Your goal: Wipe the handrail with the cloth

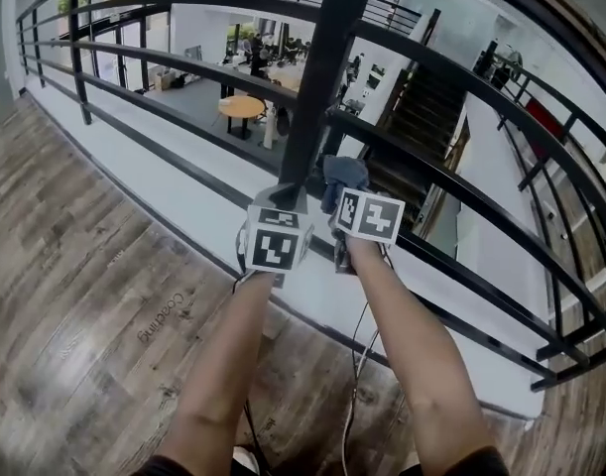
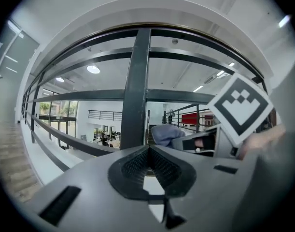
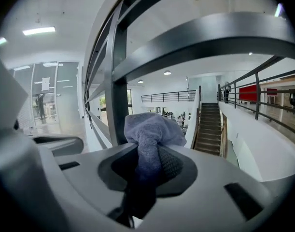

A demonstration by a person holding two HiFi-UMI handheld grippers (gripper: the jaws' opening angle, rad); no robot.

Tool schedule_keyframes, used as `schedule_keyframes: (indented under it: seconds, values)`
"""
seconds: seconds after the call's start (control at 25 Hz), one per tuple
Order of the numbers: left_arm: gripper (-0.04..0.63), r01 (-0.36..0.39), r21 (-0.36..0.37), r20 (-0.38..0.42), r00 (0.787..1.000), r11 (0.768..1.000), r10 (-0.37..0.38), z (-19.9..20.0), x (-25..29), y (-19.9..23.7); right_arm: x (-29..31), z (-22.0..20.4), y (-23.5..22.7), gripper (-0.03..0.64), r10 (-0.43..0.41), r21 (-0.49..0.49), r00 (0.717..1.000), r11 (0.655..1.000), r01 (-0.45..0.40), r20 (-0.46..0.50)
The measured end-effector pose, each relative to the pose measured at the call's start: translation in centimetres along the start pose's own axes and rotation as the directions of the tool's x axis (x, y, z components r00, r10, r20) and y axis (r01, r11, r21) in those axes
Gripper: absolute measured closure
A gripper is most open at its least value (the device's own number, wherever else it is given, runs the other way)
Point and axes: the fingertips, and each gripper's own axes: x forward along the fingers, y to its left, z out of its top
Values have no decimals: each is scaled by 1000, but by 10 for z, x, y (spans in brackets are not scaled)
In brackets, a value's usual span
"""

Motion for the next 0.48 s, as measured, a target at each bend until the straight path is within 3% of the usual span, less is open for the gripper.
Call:
schedule_keyframes:
  seconds: [0.28,0.48]
  values:
    - [597,-46,66,-3,999,997,46,-12,2,17,36,-2,17,526,-73,-116,995,991,64,-74]
    - [597,-45,38,-6,999,998,45,-12,5,14,30,-7,12,528,-92,-179,987,982,68,-131]
